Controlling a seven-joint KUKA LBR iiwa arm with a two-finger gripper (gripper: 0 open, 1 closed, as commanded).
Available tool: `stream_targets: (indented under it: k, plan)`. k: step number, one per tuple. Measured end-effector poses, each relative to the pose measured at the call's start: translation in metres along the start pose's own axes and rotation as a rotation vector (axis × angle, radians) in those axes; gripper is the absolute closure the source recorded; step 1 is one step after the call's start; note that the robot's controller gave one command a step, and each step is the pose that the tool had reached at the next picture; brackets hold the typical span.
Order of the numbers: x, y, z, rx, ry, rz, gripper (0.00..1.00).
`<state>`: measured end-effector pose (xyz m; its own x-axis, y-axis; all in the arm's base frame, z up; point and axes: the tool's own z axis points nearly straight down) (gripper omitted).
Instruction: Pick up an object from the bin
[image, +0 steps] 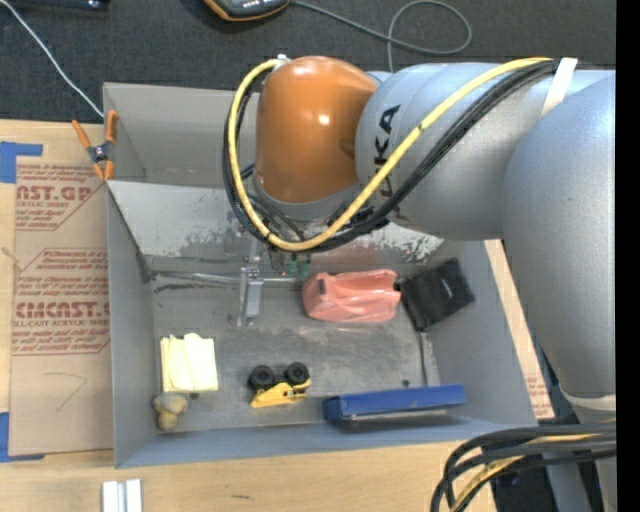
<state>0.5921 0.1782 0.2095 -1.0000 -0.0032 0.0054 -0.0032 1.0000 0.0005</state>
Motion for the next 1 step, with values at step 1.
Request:
stream_targets:
  k: [1]
  plan:
    - [-0.0014, -0.0013, -0.0053, -0.001, -0.007, 0.003, 0.00]
